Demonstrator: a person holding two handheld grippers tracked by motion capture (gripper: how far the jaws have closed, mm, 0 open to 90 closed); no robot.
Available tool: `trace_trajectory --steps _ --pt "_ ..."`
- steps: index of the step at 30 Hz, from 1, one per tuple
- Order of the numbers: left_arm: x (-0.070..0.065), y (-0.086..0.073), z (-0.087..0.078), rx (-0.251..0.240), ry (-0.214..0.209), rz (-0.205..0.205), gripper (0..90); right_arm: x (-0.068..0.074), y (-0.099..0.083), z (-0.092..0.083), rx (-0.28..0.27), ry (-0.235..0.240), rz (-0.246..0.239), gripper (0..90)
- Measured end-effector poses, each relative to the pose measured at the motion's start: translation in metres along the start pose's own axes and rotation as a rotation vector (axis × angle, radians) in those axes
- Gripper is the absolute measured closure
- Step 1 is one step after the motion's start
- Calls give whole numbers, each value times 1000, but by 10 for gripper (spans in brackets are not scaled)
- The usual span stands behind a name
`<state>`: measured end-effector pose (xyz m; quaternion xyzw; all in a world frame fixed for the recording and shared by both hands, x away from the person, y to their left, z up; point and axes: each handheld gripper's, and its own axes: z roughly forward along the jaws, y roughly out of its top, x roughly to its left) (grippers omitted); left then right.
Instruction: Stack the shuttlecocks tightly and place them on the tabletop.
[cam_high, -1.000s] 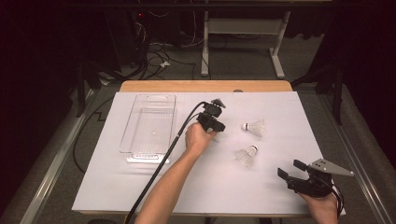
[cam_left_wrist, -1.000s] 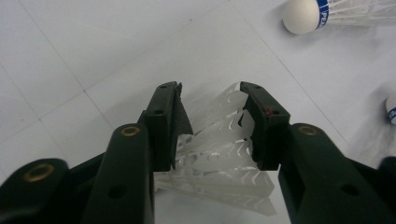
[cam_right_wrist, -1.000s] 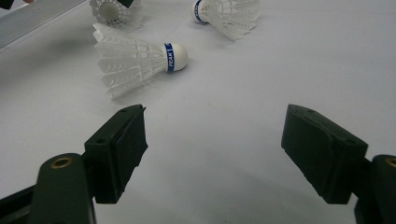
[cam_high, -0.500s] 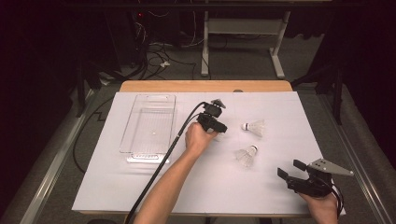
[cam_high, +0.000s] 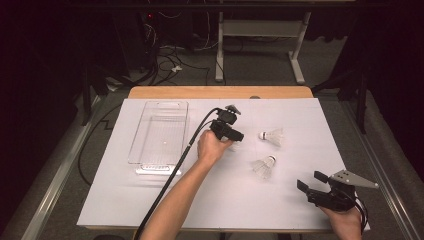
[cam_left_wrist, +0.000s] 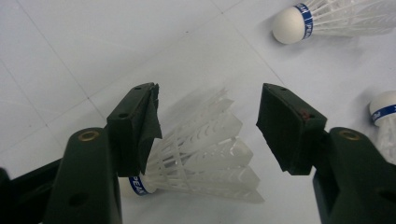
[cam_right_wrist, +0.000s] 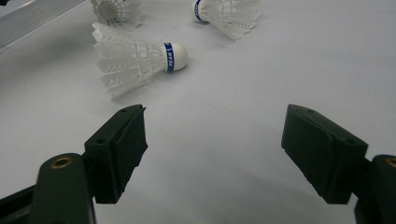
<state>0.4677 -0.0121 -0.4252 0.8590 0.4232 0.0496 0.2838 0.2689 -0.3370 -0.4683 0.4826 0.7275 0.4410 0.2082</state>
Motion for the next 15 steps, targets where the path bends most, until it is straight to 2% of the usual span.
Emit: trace_trajectory --steps 5,15 --pt "-1 0 -7 -13 -20 -9 362 0 0 0 0 -1 0 225" --pt "-5 -4 -28 -29 -14 25 284 1 0 -1 0 -5 -3 226"
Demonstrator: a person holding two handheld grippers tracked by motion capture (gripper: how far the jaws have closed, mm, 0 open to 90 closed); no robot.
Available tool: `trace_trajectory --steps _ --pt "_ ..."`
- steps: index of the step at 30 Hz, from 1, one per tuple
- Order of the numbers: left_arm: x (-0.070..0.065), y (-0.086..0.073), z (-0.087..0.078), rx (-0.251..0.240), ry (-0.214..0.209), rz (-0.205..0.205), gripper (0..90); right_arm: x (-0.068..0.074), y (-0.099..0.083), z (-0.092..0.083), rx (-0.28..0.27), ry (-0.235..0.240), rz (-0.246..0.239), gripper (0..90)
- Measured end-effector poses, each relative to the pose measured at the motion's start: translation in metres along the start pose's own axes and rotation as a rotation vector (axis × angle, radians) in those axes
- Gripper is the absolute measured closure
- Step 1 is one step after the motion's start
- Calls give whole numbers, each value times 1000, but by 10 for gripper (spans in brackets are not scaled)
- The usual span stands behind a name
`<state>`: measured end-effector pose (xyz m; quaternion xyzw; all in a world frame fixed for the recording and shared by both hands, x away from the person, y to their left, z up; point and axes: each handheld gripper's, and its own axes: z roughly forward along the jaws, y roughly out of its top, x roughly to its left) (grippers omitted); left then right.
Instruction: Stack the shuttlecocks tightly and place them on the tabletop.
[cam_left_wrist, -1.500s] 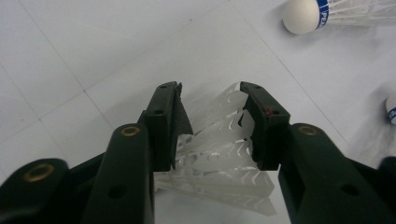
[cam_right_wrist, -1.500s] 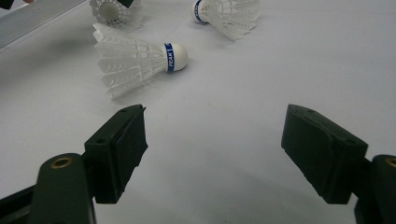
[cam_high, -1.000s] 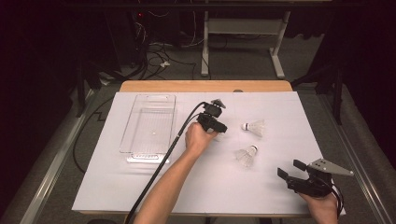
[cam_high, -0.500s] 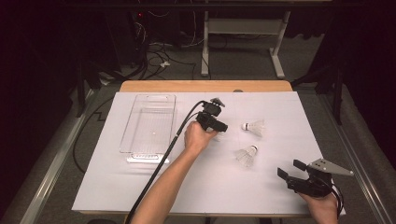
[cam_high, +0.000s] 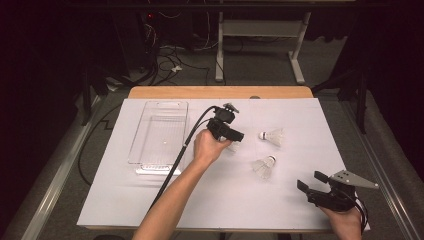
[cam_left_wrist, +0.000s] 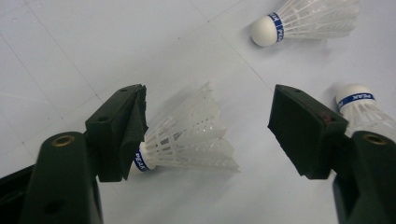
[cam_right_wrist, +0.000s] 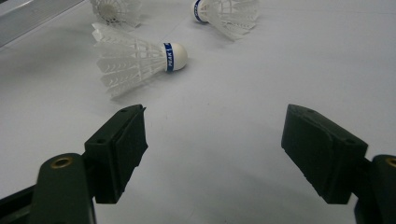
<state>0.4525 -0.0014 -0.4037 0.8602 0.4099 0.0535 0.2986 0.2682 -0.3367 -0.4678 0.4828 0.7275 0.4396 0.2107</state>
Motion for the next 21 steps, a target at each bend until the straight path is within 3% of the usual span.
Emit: trace_trajectory --steps 21 --pt "-5 -23 -31 -40 -15 19 262 0 0 0 2 -6 5 226"
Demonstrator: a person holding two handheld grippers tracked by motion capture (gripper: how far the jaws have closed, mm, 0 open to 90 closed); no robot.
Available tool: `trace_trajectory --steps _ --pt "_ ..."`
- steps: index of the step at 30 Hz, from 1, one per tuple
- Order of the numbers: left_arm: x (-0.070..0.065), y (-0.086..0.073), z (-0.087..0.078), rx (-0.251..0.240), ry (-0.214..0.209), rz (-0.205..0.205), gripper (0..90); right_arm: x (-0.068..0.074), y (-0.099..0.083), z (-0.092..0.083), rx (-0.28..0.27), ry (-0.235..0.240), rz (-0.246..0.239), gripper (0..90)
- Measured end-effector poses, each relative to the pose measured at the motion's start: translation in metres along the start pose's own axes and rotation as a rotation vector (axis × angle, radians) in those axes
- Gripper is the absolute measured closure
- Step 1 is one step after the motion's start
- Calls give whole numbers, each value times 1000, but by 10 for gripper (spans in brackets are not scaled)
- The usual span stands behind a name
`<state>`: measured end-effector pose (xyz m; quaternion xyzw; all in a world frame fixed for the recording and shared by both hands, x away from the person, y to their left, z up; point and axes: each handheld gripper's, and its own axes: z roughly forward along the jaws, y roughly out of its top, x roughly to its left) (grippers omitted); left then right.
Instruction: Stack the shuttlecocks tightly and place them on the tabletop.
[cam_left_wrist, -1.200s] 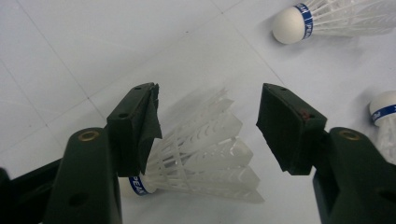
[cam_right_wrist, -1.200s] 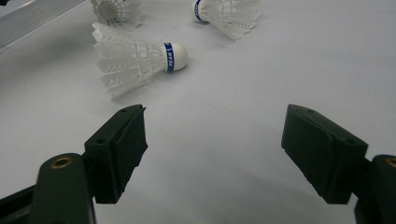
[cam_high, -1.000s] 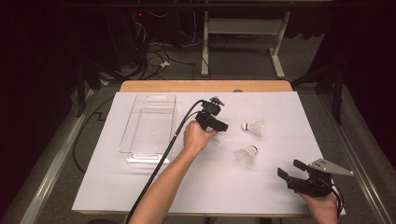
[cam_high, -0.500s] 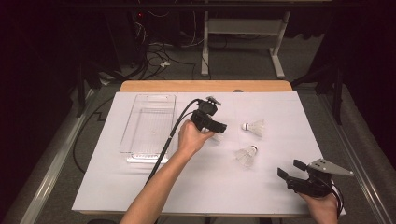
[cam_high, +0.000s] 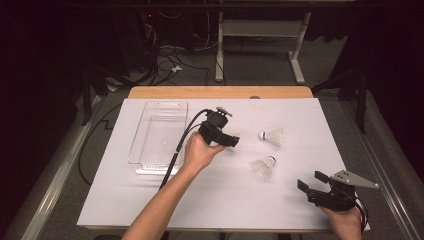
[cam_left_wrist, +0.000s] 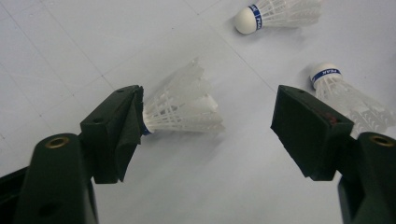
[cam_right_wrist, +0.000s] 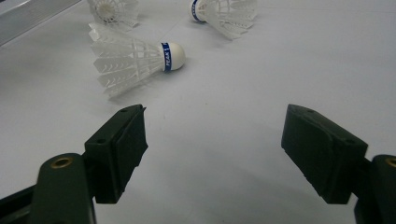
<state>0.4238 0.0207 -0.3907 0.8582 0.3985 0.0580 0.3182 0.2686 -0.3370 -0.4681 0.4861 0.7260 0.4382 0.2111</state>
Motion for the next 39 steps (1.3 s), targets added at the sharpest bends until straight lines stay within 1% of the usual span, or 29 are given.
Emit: trace_trajectory --steps 12,17,20,37,39 --pt "-3 -10 -9 -3 -11 23 257 0 0 0 0 -2 2 226" --pt "-4 -14 -15 -12 -16 28 256 0 0 0 2 -5 4 226" --pt "-5 -17 -17 -8 -17 36 256 0 0 0 2 -7 4 226" --pt "-9 -35 -22 -3 -27 58 260 0 0 1 5 -12 10 227" --pt "-9 -37 -23 -3 -28 57 261 0 0 1 4 -11 5 227"
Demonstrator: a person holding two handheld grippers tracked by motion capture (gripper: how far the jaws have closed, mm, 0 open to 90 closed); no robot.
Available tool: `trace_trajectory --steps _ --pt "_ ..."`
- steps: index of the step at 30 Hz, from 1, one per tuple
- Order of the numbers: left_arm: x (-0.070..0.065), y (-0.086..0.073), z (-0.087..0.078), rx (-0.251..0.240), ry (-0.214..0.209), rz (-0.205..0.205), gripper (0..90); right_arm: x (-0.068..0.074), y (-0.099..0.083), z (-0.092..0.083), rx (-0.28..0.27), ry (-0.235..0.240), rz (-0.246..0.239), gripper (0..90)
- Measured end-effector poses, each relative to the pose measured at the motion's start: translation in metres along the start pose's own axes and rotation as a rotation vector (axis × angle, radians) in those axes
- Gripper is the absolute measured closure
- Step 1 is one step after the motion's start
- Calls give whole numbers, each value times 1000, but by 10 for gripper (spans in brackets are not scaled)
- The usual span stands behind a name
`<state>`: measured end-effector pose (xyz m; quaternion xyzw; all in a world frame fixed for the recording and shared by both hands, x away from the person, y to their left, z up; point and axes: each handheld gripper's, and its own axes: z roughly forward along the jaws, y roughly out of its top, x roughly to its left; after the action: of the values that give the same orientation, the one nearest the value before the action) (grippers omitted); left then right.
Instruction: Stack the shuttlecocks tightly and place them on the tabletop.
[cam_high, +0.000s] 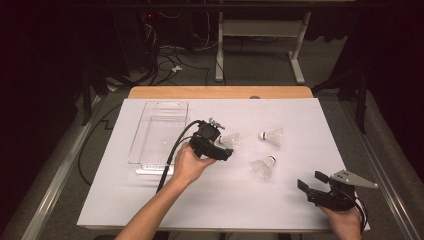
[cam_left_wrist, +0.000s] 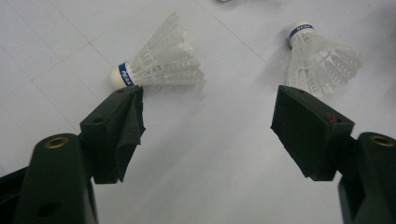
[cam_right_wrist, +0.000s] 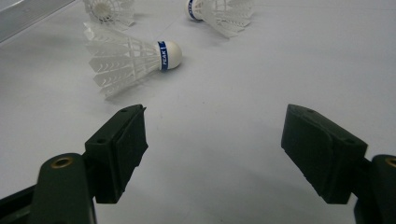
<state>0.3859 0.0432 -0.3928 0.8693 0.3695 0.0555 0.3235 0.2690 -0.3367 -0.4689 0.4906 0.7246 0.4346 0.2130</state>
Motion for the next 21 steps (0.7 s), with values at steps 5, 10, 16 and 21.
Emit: trace_trajectory --steps 5,10,16,21 --pt "-1 -6 -3 -8 -6 -2 265 0 0 0 -2 -3 4 227" --pt "-2 -12 -5 -9 -7 -1 269 0 0 0 -1 -3 2 227" --pt "-2 -18 -6 -11 -10 -5 274 0 0 -1 0 -4 4 227" --pt "-3 -26 -6 -17 -12 -8 277 1 0 -1 -3 -5 3 228"
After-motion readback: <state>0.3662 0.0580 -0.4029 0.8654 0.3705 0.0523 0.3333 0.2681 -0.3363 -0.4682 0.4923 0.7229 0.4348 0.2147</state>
